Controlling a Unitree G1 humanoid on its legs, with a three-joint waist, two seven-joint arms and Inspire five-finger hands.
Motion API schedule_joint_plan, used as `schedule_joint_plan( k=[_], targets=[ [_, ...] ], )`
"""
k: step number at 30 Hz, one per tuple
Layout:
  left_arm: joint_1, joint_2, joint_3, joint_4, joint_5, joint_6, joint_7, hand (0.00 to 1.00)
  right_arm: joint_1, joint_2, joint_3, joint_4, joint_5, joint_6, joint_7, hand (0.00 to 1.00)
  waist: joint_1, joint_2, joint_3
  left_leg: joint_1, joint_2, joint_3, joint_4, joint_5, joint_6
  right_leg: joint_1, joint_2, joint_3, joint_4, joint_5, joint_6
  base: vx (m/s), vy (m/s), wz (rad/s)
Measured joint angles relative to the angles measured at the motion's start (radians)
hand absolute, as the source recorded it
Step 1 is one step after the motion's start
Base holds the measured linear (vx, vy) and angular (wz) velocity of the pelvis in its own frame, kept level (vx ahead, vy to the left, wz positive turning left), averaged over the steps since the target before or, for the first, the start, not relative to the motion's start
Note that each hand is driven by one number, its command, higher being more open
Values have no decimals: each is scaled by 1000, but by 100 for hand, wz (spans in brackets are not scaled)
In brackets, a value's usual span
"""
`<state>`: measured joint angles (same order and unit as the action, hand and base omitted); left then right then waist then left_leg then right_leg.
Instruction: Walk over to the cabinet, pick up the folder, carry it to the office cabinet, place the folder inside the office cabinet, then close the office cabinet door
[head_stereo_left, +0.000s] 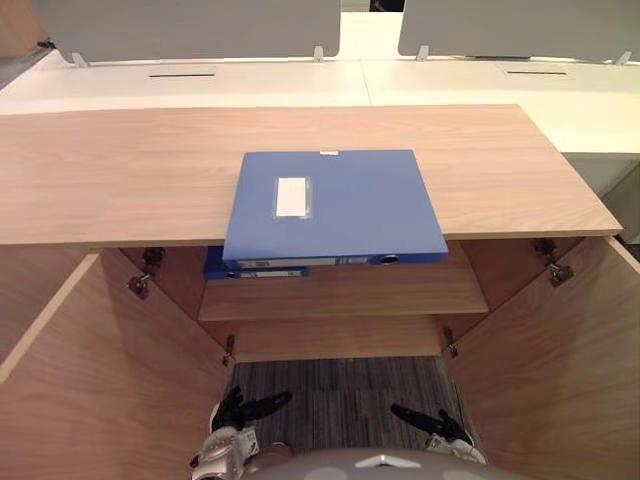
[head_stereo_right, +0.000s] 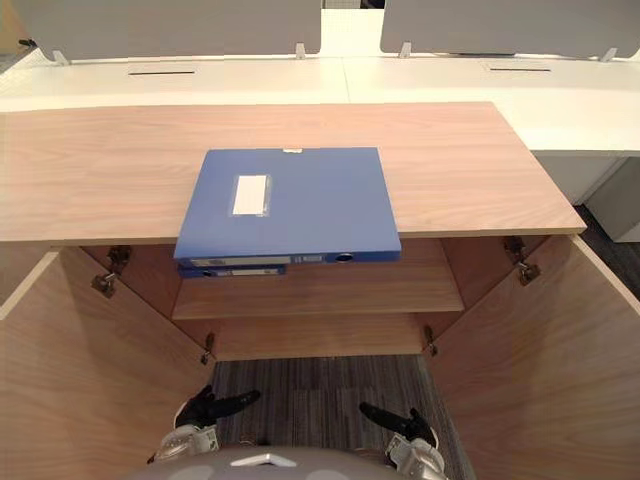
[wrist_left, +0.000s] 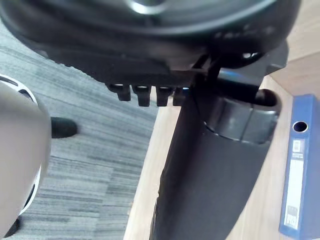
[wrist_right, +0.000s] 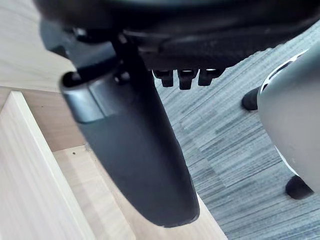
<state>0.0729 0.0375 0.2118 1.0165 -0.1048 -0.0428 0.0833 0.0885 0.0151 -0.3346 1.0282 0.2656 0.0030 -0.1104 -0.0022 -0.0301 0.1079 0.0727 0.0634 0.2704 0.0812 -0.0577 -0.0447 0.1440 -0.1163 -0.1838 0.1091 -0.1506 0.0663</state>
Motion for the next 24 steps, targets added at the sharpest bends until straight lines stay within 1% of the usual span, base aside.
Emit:
schedule_joint_plan(
  k=[1, 2, 4, 5, 7, 9, 10, 11, 12, 13, 15, 17, 19, 24],
  targets=[
    [0, 1, -5, 3, 0, 0, 1, 100, -1, -4, 0, 8, 0, -1, 0, 100, -1, 2, -1, 4, -2, -7, -15, 7, -1, 0, 2, -1, 0, 1, -2, -37, -14, 8],
    [2, 8, -21, 6, 0, 0, 6, 100, -2, -12, 0, 25, 0, -1, -2, 100, -1, 5, -3, 20, -3, -15, -54, 29, 0, 0, 9, -4, -2, 6, -8, -42, -24, 9],
    [1, 16, -44, 0, 0, 0, 15, 100, -8, -21, 1, 40, 0, -1, -5, 100, -3, 6, -3, 32, -4, -37, -95, 55, 4, 0, 13, -12, -6, 10, -13, -89, -42, 14],
    [15, 16, -62, -30, -1, -1, 20, 100, -7, -28, 2, 47, -3, -2, -6, 100, -3, 6, -3, 41, -6, -47, -122, 74, 10, -1, 16, -17, -7, 12, -15, -112, -40, 18],
    [43, 15, -85, -84, -1, -1, 25, 100, -4, -32, 3, 48, -10, -3, -9, 100, -5, 8, -2, 48, -10, -68, -147, 91, 13, 0, 16, -26, -7, 12, -15, -98, -20, 17],
    [85, 5, -107, -183, -4, -1, 31, 100, 0, -36, 5, 46, -9, -4, -11, 100, -6, 10, 0, 51, -18, -92, -169, 105, 21, -2, 16, -33, -7, 16, -13, -113, 7, 16],
    [118, 2, -122, -265, -8, -1, 34, 100, 1, -41, 14, 46, -10, -4, -11, 100, -5, 10, 4, 50, -22, -96, -169, 108, 26, -2, 16, -34, -7, 19, -10, -87, 18, 8],
    [137, 0, -127, -309, -11, -1, 37, 100, 2, -44, 24, 44, -9, -4, -11, 100, -5, 11, 4, 50, -24, -97, -170, 109, 27, -2, 14, -34, -7, 19, -9, -138, 38, 8],
    [178, -5, -128, -416, -21, -3, 40, 100, 8, -51, 44, 30, -10, -5, -12, 100, -5, 14, 7, 49, -29, -104, -174, 110, 28, -2, 10, -33, -8, 20, -7, -93, 31, 6],
    [190, -4, -128, -454, -22, -4, 41, 100, 10, -52, 46, 26, -10, -5, -11, 100, -5, 15, 7, 49, -31, -106, -174, 109, 27, -2, 9, -32, -9, 21, -6, -121, 49, 9],
    [226, 1, -128, -595, -22, -19, 50, 100, 15, -52, 47, 13, -10, -6, -10, 100, -4, 20, 10, 47, -37, -117, -175, 110, 29, -2, 5, -30, -10, 18, -7, -80, 37, 6],
    [247, 5, -127, -677, -21, -24, 57, 100, 19, -52, 51, 2, -10, -6, -9, 100, -3, 25, 12, 47, -39, -120, -175, 111, 30, -1, 3, -29, -11, 17, -4, -19, 10, 2],
    [277, 8, -128, -809, -20, -36, 62, 100, 27, -50, 52, -12, -10, -6, -8, 100, 0, 27, 11, 47, -42, -124, -174, 114, 35, 3, 3, -31, -17, 21, -1, -2, 6, 5],
    [294, 38, -154, -1002, 15, -62, 72, 100, 34, -49, 52, -14, -17, -6, 0, 100, 3, 28, 9, 56, -44, -145, -169, 114, 36, 35, 7, -41, -34, 24, 1, 37, -28, 11]
  ],
)
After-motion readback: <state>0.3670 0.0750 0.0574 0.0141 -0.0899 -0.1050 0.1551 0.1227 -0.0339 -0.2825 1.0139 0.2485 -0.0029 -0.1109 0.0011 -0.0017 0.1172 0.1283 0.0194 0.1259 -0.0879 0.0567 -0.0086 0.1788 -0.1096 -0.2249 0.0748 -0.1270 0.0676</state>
